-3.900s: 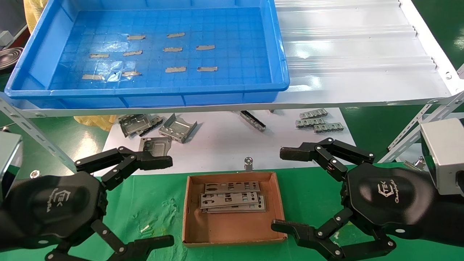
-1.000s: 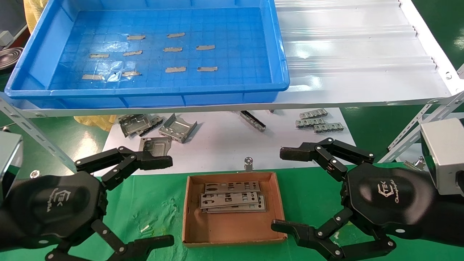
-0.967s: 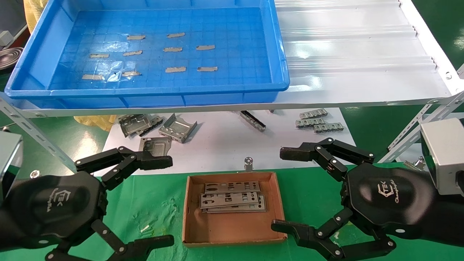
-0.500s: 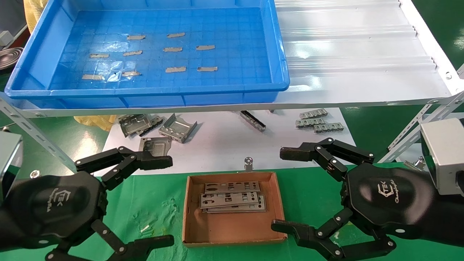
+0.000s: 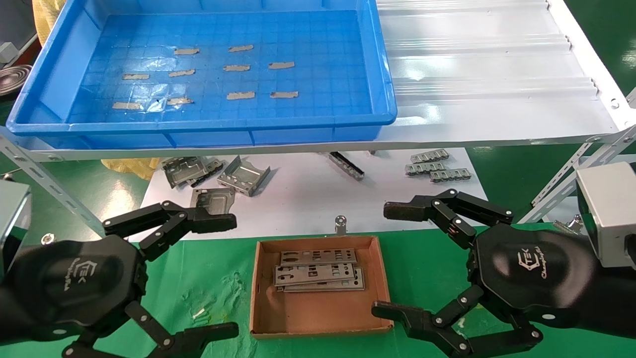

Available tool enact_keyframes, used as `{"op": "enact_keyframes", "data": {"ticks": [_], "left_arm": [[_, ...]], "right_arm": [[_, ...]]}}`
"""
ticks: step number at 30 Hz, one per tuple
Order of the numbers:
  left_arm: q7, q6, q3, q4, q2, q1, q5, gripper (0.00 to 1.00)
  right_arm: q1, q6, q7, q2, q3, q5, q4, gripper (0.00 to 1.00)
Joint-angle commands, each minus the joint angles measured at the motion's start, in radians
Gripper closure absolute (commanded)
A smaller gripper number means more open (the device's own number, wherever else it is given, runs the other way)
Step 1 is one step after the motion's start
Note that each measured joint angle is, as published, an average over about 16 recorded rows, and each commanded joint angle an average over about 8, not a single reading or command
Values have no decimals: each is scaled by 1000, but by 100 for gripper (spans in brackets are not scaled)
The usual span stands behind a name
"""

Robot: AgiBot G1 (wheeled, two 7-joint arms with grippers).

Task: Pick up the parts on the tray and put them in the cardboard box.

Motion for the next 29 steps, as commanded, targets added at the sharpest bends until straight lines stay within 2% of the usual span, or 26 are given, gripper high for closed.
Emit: {"op": "enact_keyframes", "data": {"ticks": [1, 29], "left_arm": [[0, 0, 0, 0, 0, 0, 0, 0], [0, 0, 0, 0, 0, 0, 0, 0]], "right_arm": [[0, 0, 0, 0, 0, 0, 0, 0], [0, 0, 0, 0, 0, 0, 0, 0]]}}
